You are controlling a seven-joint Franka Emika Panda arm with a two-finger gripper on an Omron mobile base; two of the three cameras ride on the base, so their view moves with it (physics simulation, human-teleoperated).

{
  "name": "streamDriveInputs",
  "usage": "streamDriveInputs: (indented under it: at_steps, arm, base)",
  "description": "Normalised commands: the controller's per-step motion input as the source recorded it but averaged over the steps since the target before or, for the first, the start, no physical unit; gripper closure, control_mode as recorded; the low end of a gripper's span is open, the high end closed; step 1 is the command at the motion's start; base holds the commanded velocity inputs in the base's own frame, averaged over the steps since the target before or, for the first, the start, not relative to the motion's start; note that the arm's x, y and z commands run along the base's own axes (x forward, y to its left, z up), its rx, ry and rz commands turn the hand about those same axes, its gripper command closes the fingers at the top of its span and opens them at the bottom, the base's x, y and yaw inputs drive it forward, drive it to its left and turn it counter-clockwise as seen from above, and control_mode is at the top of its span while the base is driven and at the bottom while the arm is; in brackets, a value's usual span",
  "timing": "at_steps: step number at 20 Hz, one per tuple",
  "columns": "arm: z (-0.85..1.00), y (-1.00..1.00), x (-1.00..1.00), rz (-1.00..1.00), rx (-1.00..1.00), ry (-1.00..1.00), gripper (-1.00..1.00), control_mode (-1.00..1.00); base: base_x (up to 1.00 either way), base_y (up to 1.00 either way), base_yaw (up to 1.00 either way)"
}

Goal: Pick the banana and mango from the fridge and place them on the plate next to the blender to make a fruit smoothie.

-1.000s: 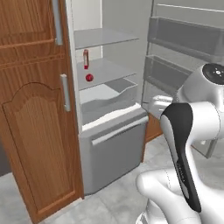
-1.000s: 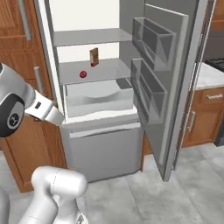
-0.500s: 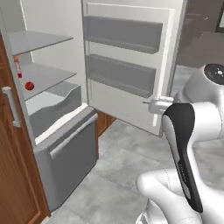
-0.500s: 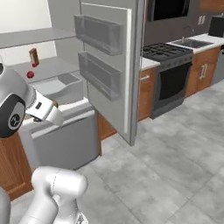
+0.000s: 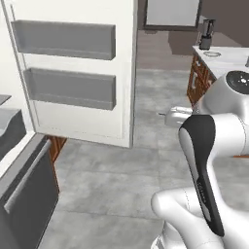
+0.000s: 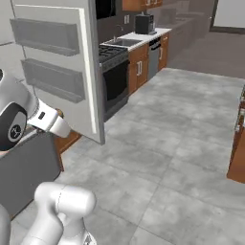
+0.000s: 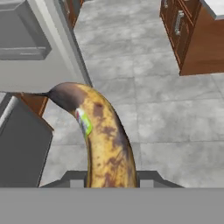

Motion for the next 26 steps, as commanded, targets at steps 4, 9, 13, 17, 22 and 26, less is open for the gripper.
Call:
streamDriveInputs:
  at_steps: [4,9,13,17,22,26]
  arm:
    - [0.00,0.00,0.00,0.00,0.00,0.00,1.00,1.00]
    - [0.00,0.00,0.00,0.00,0.00,0.00,1.00,1.00]
    - [0.00,0.00,0.00,0.00,0.00,0.00,1.00,1.00]
    - [0.00,0.00,0.00,0.00,0.00,0.00,1.00,1.00]
    - [0.00,0.00,0.00,0.00,0.00,0.00,1.00,1.00]
    - [0.00,0.00,0.00,0.00,0.00,0.00,1.00,1.00]
  base:
    - [-0.24,0.00,-0.61]
    - [-0.07,0.00,-0.51]
    - [0.24,-0.26,-0.20]
    - [0.48,-0.85,0.00]
    - [0.73,-0.96,0.00]
    - [0.94,-0.64,0.01]
